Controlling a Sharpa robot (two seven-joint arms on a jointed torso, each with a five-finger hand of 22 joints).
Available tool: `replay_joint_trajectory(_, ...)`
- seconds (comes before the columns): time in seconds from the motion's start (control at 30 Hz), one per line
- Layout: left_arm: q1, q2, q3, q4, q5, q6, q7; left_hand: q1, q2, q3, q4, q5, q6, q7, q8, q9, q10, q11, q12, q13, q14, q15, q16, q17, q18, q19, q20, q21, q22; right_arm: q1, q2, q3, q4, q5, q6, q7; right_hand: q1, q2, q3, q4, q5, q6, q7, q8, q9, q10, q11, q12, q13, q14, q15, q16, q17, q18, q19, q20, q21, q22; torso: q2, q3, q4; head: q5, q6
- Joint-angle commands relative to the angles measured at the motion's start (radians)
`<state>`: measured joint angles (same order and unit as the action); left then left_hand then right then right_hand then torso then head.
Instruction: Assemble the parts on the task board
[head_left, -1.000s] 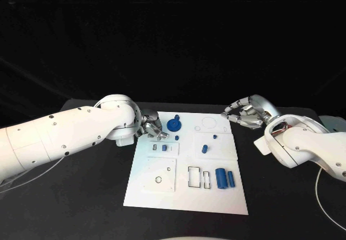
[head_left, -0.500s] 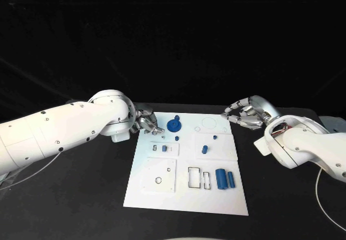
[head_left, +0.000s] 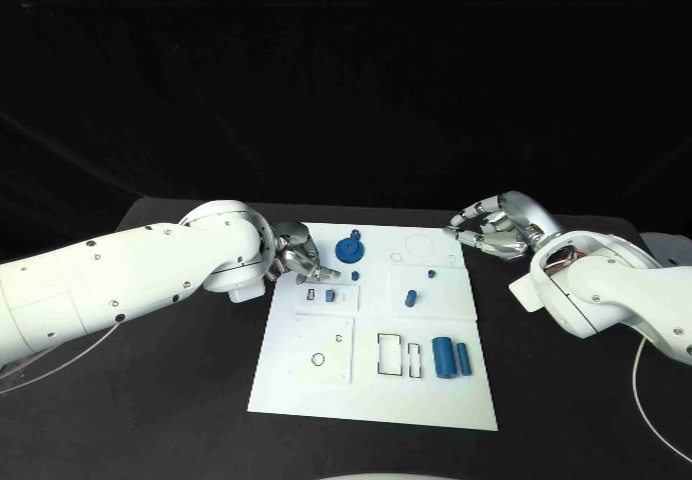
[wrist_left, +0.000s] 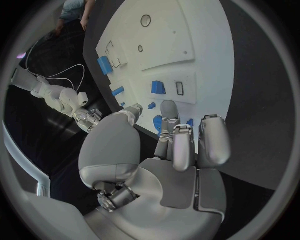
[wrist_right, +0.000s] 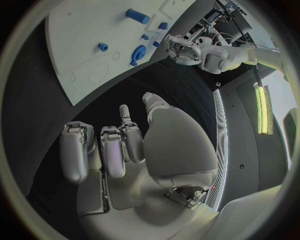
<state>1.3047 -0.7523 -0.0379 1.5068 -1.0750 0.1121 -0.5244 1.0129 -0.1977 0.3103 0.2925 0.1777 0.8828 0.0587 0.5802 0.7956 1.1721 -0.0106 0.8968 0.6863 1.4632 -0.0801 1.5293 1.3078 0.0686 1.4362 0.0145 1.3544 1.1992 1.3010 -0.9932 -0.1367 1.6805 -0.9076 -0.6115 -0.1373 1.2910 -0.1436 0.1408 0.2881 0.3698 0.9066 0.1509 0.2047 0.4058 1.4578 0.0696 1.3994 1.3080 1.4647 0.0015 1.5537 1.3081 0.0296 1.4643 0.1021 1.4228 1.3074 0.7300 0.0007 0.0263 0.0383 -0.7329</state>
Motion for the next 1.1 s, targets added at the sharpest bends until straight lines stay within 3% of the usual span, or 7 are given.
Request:
replay_joint_trajectory(0.03,-0.009,0.008,-0.003,0.001,-0.016,-0.022,0.014,-0.001,0.013,-0.009,0.002,-0.001,0.005,0.005,-0.006,-0.002,0.012,0.001,0.007,0.005,0.090,0.007,0.003,0.203,0.005,0.007,0.005,0.008,0.006,-0.002,0.001,0.000,0.000,-0.005,0.004,0.006,-0.009,0.002,0.004,0.002,-0.005,0.001,-0.003,0.006,0.001,-0.003,-0.005,-0.003,0.137,0.093,-0.009,-0.003,0.209,0.008,0.032,-0.005,-0.004,0.165,0.002,0.0006,-0.0017,0.000,0.000)
replay_joint_trajectory(0.33,-0.017,0.030,-0.009,-0.010,-0.024,0.010,0.010,0.011,0.025,-0.012,0.000,0.006,0.012,0.003,-0.008,-0.007,0.024,0.000,0.022,0.020,0.092,0.006,0.007,0.208,0.003,0.013,0.004,0.015,0.018,-0.003,0.002,0.000,0.000,-0.005,0.006,0.005,-0.009,0.002,0.004,0.002,-0.005,0.001,-0.003,0.006,0.001,-0.003,-0.005,-0.003,0.137,0.093,-0.009,-0.003,0.209,0.008,0.032,-0.005,-0.004,0.165,0.003,0.0018,-0.0022,0.000,-0.006)
replay_joint_trajectory(1.1,-0.019,0.056,-0.016,-0.040,-0.045,0.089,-0.004,0.063,0.044,-0.004,-0.002,0.015,0.028,-0.001,-0.011,-0.017,0.049,-0.004,0.061,0.062,0.095,0.003,0.014,0.219,-0.003,0.024,0.002,0.033,0.049,-0.004,0.003,0.000,-0.001,-0.005,0.009,0.005,-0.009,0.002,0.004,0.002,-0.005,0.001,-0.003,0.006,0.001,-0.003,-0.005,-0.003,0.137,0.093,-0.009,-0.003,0.209,0.008,0.032,-0.005,-0.004,0.165,0.002,0.0017,-0.0010,-0.003,-0.012)
